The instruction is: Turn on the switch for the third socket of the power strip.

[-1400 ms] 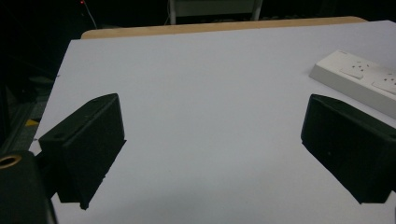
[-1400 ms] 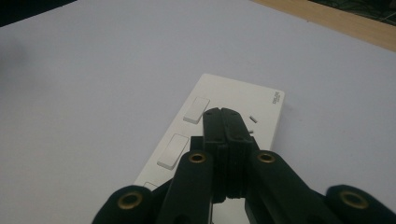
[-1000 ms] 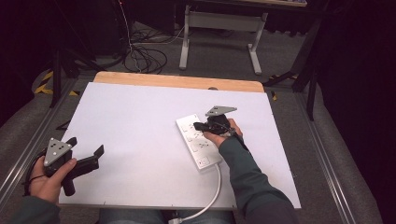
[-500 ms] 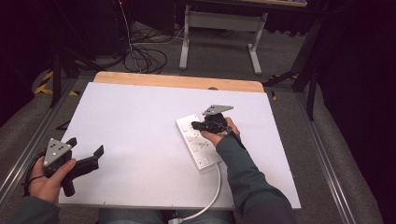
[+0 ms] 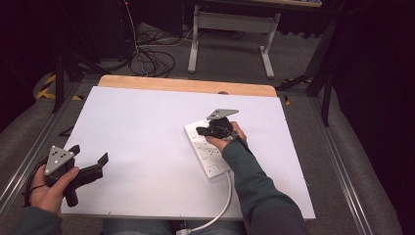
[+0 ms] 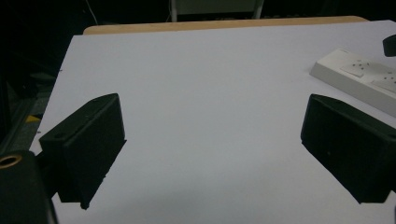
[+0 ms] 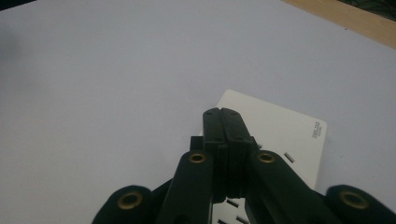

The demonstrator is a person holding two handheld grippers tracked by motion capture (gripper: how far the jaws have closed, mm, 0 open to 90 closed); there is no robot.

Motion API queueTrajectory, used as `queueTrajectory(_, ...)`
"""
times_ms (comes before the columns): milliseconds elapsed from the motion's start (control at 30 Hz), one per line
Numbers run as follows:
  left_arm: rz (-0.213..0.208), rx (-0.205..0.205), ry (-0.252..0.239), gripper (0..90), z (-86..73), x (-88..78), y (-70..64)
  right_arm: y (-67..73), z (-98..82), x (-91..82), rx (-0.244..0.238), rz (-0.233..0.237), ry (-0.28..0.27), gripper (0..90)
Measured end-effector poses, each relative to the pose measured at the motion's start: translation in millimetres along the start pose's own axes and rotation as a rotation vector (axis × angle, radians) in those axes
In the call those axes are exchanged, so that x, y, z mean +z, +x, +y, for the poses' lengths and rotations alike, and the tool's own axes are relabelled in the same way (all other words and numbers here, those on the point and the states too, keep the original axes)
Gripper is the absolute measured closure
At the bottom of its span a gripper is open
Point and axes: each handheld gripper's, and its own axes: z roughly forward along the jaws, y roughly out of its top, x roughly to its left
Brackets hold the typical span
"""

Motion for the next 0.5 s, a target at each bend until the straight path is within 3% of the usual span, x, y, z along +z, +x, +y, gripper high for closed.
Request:
queueTrajectory(333, -0.002, -0.003, 0.002, 6.9, -0.1, -0.1, 0.3, 0.7, 2.3, 7.2, -0.010, -0.006, 0.013, 90.0)
queueTrajectory(500, -0.002, -0.004, 0.002, 7.0, -0.1, -0.2, 0.4, -0.5, 0.7, 16.5, -0.029, -0.017, 0.050, 90.0)
